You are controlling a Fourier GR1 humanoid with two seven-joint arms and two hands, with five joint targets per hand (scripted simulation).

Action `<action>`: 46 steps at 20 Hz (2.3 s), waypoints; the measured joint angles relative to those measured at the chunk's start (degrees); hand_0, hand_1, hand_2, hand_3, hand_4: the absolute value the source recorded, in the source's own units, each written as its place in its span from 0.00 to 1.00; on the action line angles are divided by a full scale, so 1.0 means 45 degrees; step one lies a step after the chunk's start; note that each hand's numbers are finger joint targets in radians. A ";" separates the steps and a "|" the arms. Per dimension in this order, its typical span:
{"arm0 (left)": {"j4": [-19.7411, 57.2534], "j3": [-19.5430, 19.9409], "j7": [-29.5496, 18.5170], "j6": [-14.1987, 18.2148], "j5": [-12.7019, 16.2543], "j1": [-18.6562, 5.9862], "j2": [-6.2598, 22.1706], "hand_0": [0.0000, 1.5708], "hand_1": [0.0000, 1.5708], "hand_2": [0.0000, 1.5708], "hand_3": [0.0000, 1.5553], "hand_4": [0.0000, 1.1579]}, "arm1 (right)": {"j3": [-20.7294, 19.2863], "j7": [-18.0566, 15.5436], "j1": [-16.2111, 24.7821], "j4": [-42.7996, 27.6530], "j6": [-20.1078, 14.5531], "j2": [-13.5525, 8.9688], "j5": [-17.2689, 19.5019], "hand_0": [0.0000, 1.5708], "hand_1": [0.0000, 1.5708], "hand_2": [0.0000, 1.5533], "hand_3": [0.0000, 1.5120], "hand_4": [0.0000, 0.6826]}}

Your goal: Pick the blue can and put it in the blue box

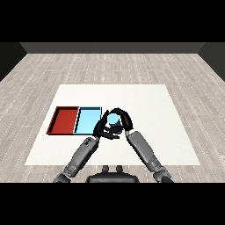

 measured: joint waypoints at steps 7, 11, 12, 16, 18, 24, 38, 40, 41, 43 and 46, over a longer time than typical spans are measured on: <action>0.0195 -0.0185 -0.0333 -0.0059 0.0014 0.0125 0.0010 0.00 0.00 0.00 0.00 0.00 | 0.0056 0.0136 -0.0176 -0.0078 0.0184 0.0001 -0.0328 0.94 0.94 0.94 0.94 0.86; 0.0242 -0.0189 -0.0103 -0.0054 0.0107 -0.0311 0.0011 0.00 0.00 0.00 0.00 0.00 | 0.0781 -0.0436 -0.0408 0.0548 -0.0334 0.0002 -0.0773 0.92 0.92 0.94 0.93 0.84; 0.0338 -0.0101 -0.0120 -0.0157 0.0141 -0.0409 0.0009 0.00 0.00 0.00 0.00 0.00 | 0.0835 -0.0524 -0.0602 0.0793 -0.0389 0.0002 -0.0922 0.92 0.92 0.93 0.93 0.83; 0.0514 -0.0651 -0.0478 0.0400 0.0672 -0.0717 0.0004 0.00 0.00 0.00 0.00 0.00 | 0.1139 -0.0389 -0.0558 0.0604 -0.0514 0.0002 -0.0948 0.94 0.94 0.94 0.92 0.79; 0.0567 -0.0633 -0.0509 0.0365 0.0505 -0.0599 0.0029 0.00 0.00 0.00 0.00 0.00 | 0.1450 -0.0462 -0.0711 0.0716 -0.0771 -0.0012 -0.1122 0.94 0.94 0.94 0.93 0.77; 0.1068 -0.0676 0.0134 0.1054 0.0182 -0.1175 0.0056 0.00 0.00 0.00 0.00 0.00 | 0.1377 -0.0359 -0.0547 0.0406 -0.0504 -0.0056 -0.1221 0.95 0.95 0.94 0.93 0.84; 0.0977 -0.1548 0.0633 0.2988 -0.0488 -0.1609 0.0310 0.40 0.40 0.43 0.23 0.56 | 0.1447 -0.0150 -0.0581 -0.0084 -0.0514 -0.0278 -0.1427 0.94 0.94 0.94 0.93 0.87; 0.1361 -0.1962 0.0269 0.3338 0.0059 -0.1845 0.0334 0.45 0.45 0.47 0.22 0.56 | 0.1342 -0.0346 -0.0398 -0.0061 -0.0341 -0.0287 -0.1319 0.94 0.94 0.94 0.93 0.86; 0.1457 -0.1907 0.0120 0.3299 0.0143 -0.1817 0.0344 0.53 0.53 0.55 0.37 0.55 | 0.1528 -0.0440 -0.0439 0.0026 -0.0531 -0.0297 -0.1417 0.93 0.93 0.93 0.93 0.84; 0.1348 -0.1605 0.0409 0.3242 0.0062 -0.1802 0.0340 0.92 0.92 0.86 0.67 0.54 | 0.1591 -0.0401 -0.0707 0.0124 -0.0752 -0.0291 -0.1537 0.93 0.93 0.93 0.93 0.84; 0.1010 -0.1357 -0.0003 0.3407 0.0404 -0.1561 0.0208 1.00 1.00 1.00 0.95 0.58 | 0.1390 -0.0031 -0.0652 -0.0206 -0.0651 -0.0208 -0.1802 0.85 0.85 0.89 0.87 0.69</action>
